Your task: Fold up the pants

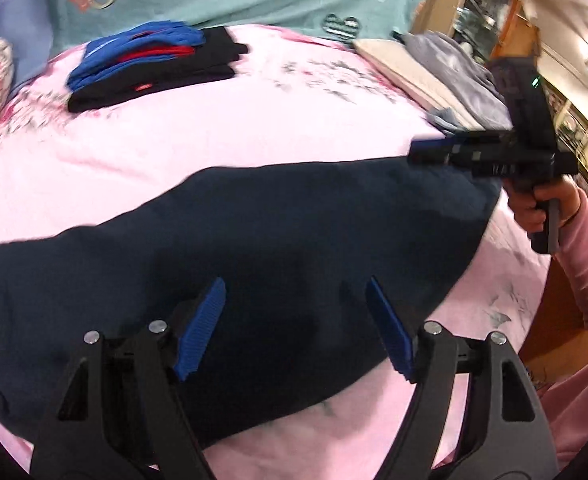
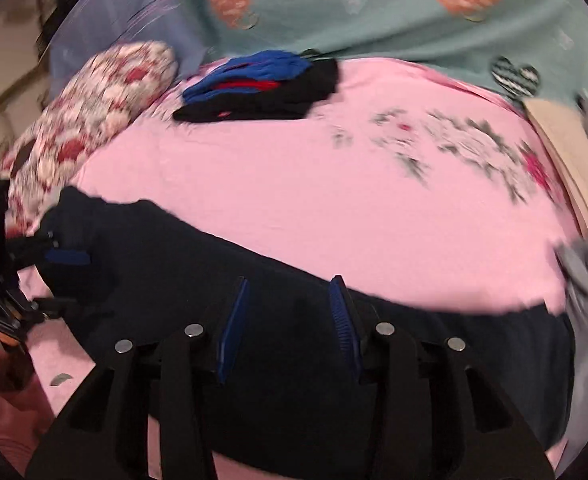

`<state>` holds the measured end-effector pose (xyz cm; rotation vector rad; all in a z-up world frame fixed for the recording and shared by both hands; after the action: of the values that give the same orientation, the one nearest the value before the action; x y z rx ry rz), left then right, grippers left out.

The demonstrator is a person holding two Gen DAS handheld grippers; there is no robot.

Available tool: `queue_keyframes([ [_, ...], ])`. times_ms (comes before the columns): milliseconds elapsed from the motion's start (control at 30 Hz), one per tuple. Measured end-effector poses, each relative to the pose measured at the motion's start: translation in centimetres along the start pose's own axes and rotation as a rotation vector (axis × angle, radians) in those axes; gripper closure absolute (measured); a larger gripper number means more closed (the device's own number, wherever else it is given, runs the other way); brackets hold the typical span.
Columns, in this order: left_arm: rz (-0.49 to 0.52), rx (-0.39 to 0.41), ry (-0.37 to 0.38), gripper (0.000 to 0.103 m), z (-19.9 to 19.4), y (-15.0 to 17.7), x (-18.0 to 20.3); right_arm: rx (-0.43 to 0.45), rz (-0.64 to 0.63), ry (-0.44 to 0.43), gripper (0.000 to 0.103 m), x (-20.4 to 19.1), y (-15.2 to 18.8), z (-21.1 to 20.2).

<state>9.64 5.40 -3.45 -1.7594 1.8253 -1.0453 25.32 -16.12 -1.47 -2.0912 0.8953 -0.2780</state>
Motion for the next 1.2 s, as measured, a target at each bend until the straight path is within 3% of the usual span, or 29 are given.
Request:
queue_keyframes([
  [100,-0.041,-0.004,-0.043,0.026,-0.6,0.2,-1.9,-0.128,-0.021,-0.111,0.067,-0.7,0.6,4.6],
  [167,-0.068,-0.001,-0.072,0.026,-1.0,0.2,-3.2,-0.147,-0.096,-0.049,0.080,-0.8,1.6,5.9],
  [300,-0.131,0.040,-0.092,0.025,-2.6,-0.3,-6.2,-0.078,-0.087,0.110,0.077,-0.3,-1.0,6.2],
  [367,-0.141,0.059,-0.115,0.022,-3.1,-0.7,-7.3,-0.028,-0.093,-0.001,0.077,-2.0,-2.2,5.7],
  [400,-0.148,0.062,-0.121,0.022,-3.2,-0.8,-7.9,-0.031,-0.083,-0.103,0.077,-3.6,-2.8,6.1],
  [533,-0.170,0.049,-0.144,0.021,-3.2,-0.2,-9.6,-0.102,-0.120,-0.343,0.077,-9.0,-3.7,9.1],
  [567,-0.176,0.034,-0.157,0.021,-3.0,0.0,-10.0,-0.120,-0.138,-0.358,0.077,-9.9,-4.0,10.1],
  [667,-0.182,0.025,-0.149,0.021,-2.7,0.9,-10.6,-0.163,-0.206,-0.286,0.077,-10.7,-3.9,13.1],
  [767,-0.164,0.039,-0.130,0.015,-2.6,0.9,-10.3,-0.233,-0.138,-0.433,0.070,-10.6,-4.7,14.4],
  [1000,-0.148,0.021,-0.124,0.013,-2.1,1.2,-10.2,-0.392,-0.157,-0.535,0.070,-11.7,-5.6,14.7],
  [1133,-0.156,0.027,-0.113,0.013,-2.2,1.2,-10.3,-0.442,-0.212,-0.648,0.069,-12.5,-5.6,13.0],
  [1200,-0.154,0.025,-0.112,0.013,-2.1,1.3,-10.3,-0.463,-0.260,-0.634,0.069,-12.7,-5.4,12.8],
])
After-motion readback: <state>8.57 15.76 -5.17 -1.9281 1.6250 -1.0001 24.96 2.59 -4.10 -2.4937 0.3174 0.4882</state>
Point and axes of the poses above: each gripper's, at about its wrist camera, not at the fingertips, and z roughly the way its jaws point, x to its right, y to its underside, the point moved 2 cm from there along z, roughly the way its jaws point, and after that the axes turned 9 degrees about x, right-handed, at the moved point
